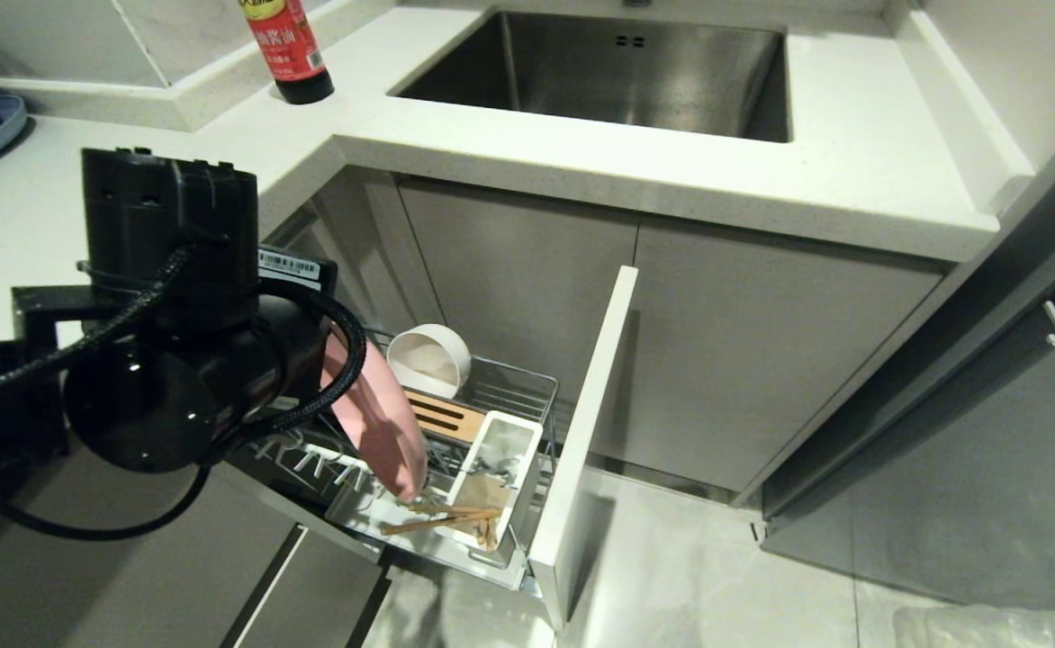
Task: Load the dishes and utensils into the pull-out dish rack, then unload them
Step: Pick up the plate and place it in the cupboard
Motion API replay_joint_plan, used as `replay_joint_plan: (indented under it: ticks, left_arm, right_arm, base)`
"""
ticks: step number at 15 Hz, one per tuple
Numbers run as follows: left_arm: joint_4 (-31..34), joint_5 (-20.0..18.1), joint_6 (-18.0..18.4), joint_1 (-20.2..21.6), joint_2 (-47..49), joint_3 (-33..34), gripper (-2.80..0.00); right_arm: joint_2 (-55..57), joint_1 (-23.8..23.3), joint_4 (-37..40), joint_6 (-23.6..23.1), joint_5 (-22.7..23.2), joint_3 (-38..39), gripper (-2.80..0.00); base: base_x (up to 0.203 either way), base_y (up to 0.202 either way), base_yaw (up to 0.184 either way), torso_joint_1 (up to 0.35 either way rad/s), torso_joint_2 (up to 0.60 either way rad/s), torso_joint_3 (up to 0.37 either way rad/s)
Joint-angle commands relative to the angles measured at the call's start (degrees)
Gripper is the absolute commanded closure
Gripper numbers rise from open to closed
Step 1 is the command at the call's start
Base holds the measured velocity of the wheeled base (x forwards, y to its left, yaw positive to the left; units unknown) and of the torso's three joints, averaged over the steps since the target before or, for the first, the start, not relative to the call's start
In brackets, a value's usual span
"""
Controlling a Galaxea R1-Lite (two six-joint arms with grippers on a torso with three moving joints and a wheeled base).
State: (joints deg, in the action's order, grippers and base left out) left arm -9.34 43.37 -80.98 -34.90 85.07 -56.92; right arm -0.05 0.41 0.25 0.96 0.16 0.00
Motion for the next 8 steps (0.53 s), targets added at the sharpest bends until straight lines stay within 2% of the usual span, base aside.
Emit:
replay_joint_plan:
  ticks: [1, 4, 8]
  left_arm:
    - [-0.2, 0.3, -0.5, 1.7, 2.1, -0.2, 0.00]
    - [-1.2, 0.2, -0.5, 5.0, 3.5, -0.4, 0.00]
    - [-2.5, 0.1, -2.1, 5.5, 5.1, -0.8, 0.00]
  right_arm:
    - [0.0, 0.0, 0.0, 0.0, 0.0, 0.0, 0.00]
    - [0.0, 0.0, 0.0, 0.0, 0.0, 0.0, 0.00]
    - [0.0, 0.0, 0.0, 0.0, 0.0, 0.0, 0.00]
  base:
    - [0.000, 0.000, 0.000, 0.000, 0.00, 0.000]
    - [0.000, 0.000, 0.000, 0.000, 0.00, 0.000]
    - [0.000, 0.000, 0.000, 0.000, 0.00, 0.000]
